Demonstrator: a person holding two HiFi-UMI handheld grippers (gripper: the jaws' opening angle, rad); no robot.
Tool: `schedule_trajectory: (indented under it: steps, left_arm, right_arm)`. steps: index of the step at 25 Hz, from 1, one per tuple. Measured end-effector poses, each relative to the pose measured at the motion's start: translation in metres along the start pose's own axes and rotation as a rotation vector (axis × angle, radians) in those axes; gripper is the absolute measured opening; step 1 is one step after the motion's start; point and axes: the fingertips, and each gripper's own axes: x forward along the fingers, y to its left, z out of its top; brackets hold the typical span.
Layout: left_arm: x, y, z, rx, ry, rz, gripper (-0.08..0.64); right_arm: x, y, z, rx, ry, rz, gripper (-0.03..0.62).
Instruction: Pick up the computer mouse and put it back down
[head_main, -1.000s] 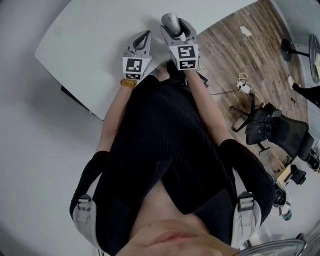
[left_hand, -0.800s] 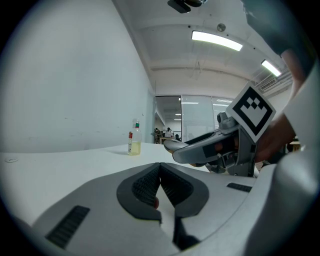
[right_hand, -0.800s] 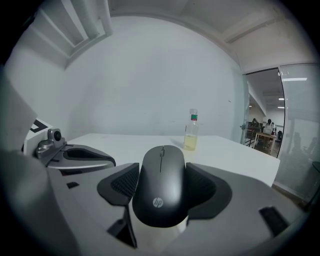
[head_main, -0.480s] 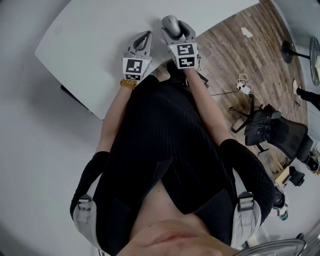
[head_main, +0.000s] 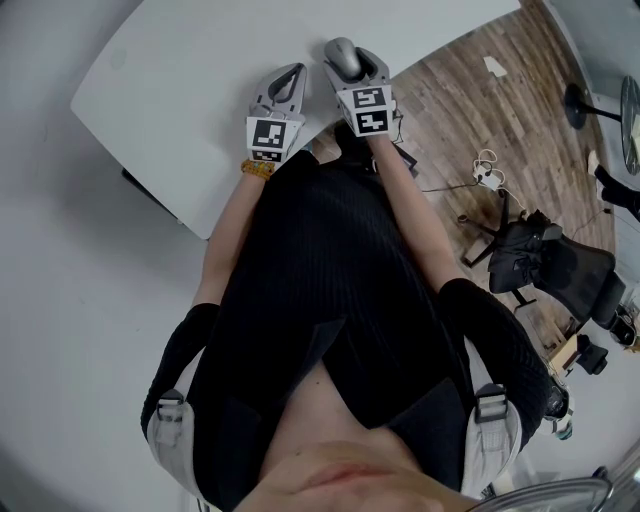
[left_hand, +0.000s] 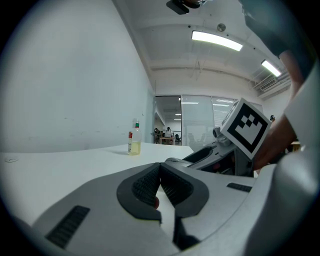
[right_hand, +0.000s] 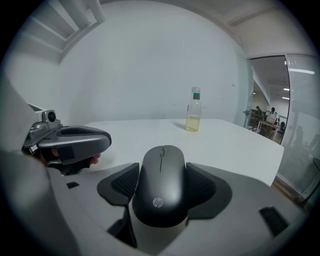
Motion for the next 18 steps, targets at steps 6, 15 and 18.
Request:
schedule_trajectory:
  steps: [6,15,18]
  left_arm:
    - [0.000,-0.001,0.000,0.001,-0.001,0.000,0.012]
    - [0.000,0.000,0.000,-0.002,-0.002,-0.001,0.013]
    - [0.000,0.000,0.000,-0.001,-0.002,0.000,0.013]
  right_arm:
    - [0.002,0.007,-0.013,-0.024,0.063,0.029,0.281]
    - [0.007,0.006,-0.024,-0.024,0.110,0.056,0.281]
    - [0.009,0.007,-0.026,-0.021,0.123,0.065,0.281]
